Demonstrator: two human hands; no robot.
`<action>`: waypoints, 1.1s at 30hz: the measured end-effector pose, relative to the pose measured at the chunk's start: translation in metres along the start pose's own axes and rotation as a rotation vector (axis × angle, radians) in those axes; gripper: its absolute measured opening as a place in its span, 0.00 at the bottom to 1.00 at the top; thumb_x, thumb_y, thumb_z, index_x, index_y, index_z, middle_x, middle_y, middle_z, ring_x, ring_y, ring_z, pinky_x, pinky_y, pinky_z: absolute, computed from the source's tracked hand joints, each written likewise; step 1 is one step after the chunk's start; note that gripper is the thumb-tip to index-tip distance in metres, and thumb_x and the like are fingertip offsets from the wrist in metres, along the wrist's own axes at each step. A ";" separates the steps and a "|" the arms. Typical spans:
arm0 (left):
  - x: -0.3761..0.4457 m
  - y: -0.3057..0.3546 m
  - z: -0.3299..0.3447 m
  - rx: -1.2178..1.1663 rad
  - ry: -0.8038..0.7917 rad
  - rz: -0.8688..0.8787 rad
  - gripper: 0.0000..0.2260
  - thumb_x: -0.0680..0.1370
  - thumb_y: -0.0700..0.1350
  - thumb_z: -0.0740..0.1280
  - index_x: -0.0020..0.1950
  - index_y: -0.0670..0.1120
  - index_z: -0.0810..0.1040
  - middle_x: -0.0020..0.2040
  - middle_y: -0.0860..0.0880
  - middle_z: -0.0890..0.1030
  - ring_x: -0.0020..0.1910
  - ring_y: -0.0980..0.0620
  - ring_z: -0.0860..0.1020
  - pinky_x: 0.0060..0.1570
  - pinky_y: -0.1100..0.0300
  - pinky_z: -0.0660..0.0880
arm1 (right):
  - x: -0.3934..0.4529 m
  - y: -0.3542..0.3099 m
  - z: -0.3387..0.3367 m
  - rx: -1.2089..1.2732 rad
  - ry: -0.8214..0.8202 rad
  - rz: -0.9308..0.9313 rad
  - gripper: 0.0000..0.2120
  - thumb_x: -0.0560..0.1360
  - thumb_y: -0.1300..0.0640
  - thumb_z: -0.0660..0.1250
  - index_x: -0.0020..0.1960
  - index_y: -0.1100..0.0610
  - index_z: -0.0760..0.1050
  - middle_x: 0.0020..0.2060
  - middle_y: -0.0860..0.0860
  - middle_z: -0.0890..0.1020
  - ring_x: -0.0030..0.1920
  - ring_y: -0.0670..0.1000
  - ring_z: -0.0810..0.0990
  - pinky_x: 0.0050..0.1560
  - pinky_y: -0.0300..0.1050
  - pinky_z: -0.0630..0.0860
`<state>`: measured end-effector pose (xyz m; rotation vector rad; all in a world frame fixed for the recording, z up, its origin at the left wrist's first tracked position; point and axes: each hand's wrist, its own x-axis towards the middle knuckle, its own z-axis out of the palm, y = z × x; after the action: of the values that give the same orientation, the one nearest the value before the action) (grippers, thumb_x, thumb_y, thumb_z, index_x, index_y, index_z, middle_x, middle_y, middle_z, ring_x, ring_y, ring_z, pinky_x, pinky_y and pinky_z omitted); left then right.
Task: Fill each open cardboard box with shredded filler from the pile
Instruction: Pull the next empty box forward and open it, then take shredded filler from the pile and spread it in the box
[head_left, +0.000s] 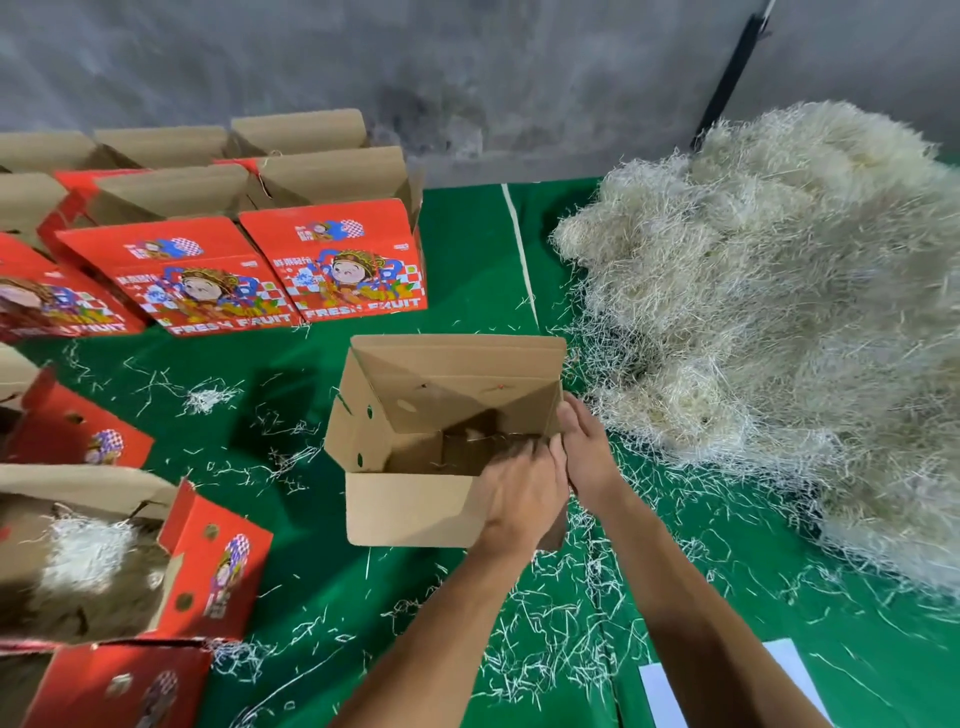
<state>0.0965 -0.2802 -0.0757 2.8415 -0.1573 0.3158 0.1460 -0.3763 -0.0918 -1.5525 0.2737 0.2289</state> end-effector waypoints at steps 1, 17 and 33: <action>0.002 0.000 0.001 -0.034 0.025 0.010 0.18 0.85 0.48 0.50 0.42 0.51 0.76 0.37 0.52 0.80 0.37 0.52 0.79 0.38 0.58 0.74 | 0.001 -0.001 -0.001 0.025 0.006 0.015 0.14 0.84 0.54 0.57 0.68 0.50 0.74 0.55 0.48 0.85 0.55 0.46 0.83 0.57 0.41 0.78; 0.119 0.146 0.098 -0.414 -0.389 -0.079 0.30 0.78 0.49 0.67 0.74 0.58 0.54 0.75 0.45 0.60 0.70 0.43 0.66 0.64 0.42 0.71 | 0.038 -0.013 -0.191 -0.514 0.270 -0.072 0.22 0.82 0.52 0.62 0.76 0.52 0.66 0.71 0.54 0.72 0.62 0.51 0.75 0.63 0.49 0.75; 0.142 0.164 0.173 -0.753 -0.659 -0.612 0.33 0.73 0.68 0.64 0.75 0.62 0.58 0.77 0.49 0.61 0.74 0.42 0.63 0.70 0.38 0.62 | 0.068 0.066 -0.182 0.135 0.332 0.154 0.21 0.83 0.39 0.52 0.60 0.47 0.78 0.64 0.53 0.80 0.61 0.47 0.80 0.55 0.47 0.81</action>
<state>0.2467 -0.4971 -0.1624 1.9986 0.3821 -0.6692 0.1844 -0.5593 -0.1753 -1.4324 0.6579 0.0693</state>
